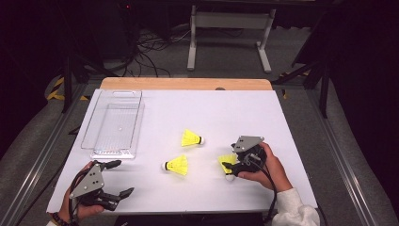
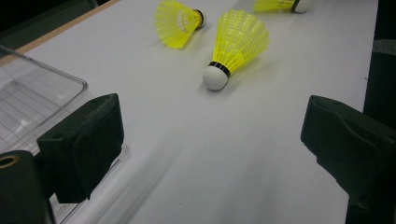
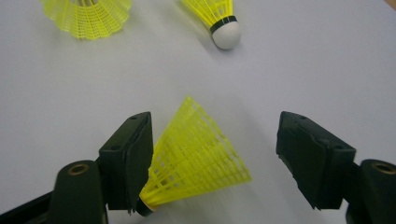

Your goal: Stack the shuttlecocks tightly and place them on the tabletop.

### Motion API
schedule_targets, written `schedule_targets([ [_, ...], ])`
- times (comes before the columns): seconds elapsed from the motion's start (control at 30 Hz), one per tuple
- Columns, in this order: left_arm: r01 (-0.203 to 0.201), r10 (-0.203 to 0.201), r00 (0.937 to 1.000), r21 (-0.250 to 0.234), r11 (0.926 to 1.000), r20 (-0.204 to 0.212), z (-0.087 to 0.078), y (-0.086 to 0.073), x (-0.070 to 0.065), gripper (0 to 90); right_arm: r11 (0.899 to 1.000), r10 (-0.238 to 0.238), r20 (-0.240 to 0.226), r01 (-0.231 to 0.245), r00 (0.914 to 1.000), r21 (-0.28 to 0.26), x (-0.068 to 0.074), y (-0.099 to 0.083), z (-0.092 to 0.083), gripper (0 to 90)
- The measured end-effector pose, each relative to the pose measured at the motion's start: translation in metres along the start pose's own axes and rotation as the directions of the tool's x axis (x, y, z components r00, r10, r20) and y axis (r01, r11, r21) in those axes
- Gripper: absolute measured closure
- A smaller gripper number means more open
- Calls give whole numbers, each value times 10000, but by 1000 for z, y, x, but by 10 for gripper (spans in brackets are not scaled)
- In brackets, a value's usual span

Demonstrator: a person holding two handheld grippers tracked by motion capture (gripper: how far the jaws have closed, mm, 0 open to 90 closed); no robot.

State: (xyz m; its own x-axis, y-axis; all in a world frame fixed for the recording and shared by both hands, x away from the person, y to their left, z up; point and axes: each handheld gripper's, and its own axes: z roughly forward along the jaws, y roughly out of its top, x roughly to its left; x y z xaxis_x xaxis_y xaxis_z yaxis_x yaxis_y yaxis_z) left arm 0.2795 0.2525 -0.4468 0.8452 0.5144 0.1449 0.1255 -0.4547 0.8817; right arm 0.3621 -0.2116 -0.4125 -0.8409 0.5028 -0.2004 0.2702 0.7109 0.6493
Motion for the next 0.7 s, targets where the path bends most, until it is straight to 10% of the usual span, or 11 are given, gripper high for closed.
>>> schedule_targets([
  [0.27, -13, 13, 10000, 18, 10000, 22, 0, 0, 0, 69, 9999, 154, -380, -152, 9992, 58, 1, 1, 10, 353],
  [0.7, -13, 12, 10000, 15, 10000, 60, 1, 0, -1, 69, 10000, -23, -732, 25, 9973, 34, -2, -2, 4, 751],
])
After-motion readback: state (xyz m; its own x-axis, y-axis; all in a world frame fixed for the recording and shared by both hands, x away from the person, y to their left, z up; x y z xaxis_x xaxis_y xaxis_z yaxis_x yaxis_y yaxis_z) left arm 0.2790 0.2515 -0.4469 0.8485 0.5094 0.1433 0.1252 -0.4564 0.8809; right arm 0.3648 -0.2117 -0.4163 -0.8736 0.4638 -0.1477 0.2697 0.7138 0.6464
